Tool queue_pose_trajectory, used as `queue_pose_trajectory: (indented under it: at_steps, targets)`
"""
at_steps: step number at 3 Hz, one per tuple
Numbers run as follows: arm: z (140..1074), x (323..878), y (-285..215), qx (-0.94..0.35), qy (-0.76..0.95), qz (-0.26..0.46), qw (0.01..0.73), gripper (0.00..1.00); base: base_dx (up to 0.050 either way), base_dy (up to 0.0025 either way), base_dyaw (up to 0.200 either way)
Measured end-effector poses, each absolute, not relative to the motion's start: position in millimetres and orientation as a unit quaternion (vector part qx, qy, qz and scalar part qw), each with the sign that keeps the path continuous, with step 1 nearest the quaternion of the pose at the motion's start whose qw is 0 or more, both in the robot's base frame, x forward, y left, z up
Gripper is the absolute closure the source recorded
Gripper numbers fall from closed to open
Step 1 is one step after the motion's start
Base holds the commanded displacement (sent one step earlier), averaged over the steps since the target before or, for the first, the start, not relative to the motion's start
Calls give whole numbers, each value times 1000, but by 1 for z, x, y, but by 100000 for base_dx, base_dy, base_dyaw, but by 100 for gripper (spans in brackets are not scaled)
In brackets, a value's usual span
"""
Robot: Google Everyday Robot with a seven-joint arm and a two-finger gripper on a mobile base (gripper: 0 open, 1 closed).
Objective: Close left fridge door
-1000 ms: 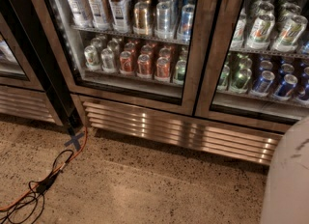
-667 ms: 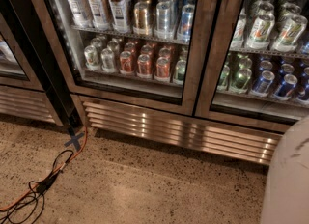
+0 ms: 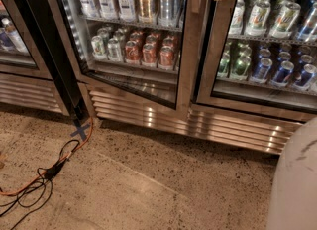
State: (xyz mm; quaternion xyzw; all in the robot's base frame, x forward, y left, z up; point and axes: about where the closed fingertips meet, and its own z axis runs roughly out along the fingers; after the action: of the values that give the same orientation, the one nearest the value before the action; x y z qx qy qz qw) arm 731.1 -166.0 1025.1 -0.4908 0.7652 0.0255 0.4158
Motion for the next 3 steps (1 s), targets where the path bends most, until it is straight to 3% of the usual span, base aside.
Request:
queue_pose_trajectory:
  at_steps: [1,2,3]
  targets:
    - [1025,731,-166,-491,765,25,416,100,0,0,0]
    - [1040,710,-197,-456,790,-14,410,100,0,0,0]
    - [1086,662,-262,-366,825,-111,415,100,0,0,0]
